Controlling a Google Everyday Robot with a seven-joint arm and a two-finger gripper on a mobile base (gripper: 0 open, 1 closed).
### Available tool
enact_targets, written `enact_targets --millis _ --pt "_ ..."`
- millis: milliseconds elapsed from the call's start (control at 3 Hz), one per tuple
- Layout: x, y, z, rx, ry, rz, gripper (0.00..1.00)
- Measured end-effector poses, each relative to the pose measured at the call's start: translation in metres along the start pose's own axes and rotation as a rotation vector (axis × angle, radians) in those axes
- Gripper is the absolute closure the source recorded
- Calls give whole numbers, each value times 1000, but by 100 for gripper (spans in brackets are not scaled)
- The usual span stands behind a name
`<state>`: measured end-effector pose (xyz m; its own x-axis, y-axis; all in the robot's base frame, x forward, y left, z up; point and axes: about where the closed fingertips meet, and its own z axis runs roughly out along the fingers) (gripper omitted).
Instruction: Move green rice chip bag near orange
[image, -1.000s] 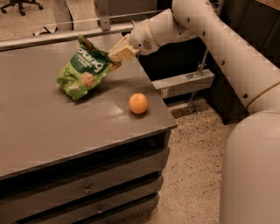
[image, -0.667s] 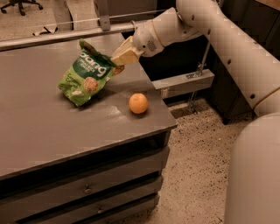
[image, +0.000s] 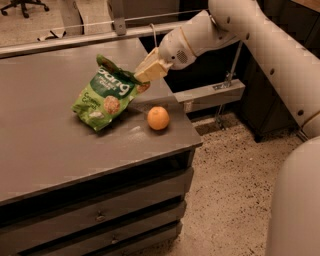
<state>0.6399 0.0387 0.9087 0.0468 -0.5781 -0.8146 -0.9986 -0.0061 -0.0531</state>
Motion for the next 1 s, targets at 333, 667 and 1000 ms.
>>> enact_targets --millis 333,667,1000 --pt "12 7 -8 1 24 21 100" --pt "24 11 -13 5 45 43 100" --pt "34 12 -16 12 59 68 82"
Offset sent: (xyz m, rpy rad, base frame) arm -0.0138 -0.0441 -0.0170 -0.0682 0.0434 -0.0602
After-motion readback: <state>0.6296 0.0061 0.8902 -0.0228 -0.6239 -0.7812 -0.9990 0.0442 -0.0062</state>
